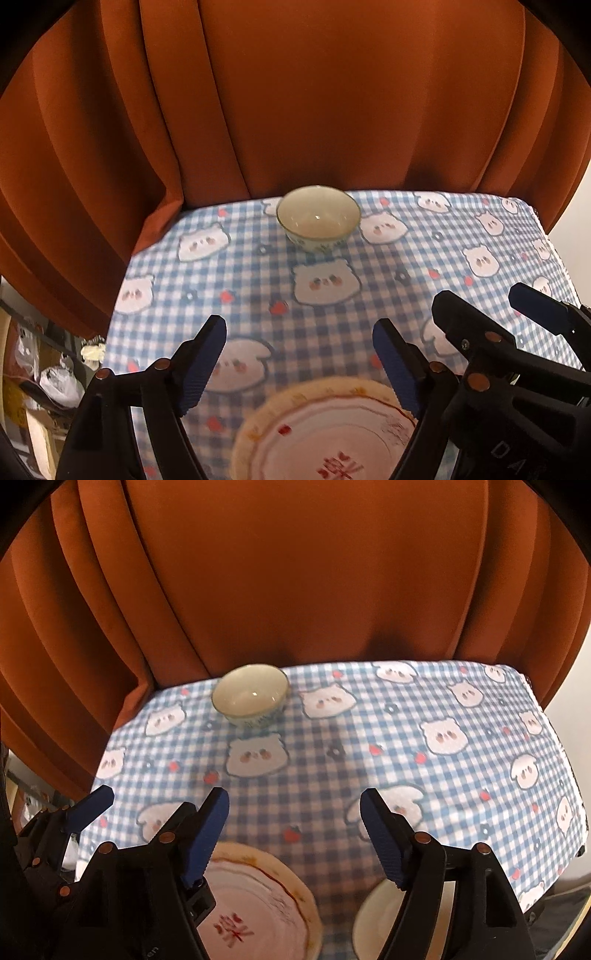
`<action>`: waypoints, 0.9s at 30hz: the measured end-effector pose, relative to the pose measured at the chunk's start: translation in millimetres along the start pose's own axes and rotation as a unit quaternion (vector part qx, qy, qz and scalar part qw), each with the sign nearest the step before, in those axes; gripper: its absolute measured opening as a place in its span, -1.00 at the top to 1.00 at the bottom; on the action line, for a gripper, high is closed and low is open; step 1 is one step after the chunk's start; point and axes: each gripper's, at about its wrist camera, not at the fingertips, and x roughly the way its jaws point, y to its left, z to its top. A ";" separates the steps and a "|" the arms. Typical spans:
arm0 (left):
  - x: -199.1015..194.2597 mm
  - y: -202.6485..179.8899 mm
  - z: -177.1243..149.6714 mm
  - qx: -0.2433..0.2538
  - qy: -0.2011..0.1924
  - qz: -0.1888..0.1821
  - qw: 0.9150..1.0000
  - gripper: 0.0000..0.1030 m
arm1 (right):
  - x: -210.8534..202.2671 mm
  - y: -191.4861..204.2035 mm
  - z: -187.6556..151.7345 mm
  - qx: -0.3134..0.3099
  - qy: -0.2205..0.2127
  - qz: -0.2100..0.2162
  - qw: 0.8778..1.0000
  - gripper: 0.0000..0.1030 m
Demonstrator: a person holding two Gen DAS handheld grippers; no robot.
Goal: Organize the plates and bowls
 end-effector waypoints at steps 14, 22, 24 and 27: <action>48.4 16.6 64.7 -0.016 -0.014 0.005 1.000 -0.61 | 42.7 23.1 72.0 -0.001 -0.016 -0.006 1.000 -0.51; 93.5 16.4 92.3 -0.030 -0.011 0.019 0.999 -0.61 | 92.8 26.1 111.4 -0.007 -0.013 -0.015 1.000 -0.51; 109.3 17.5 96.5 -0.030 -0.005 0.018 0.999 -0.59 | 106.1 27.0 116.9 -0.008 -0.011 -0.018 1.000 -0.51; 128.7 19.1 98.4 -0.034 0.001 0.015 0.999 -0.56 | 127.7 26.1 122.9 -0.006 -0.005 -0.020 1.000 -0.51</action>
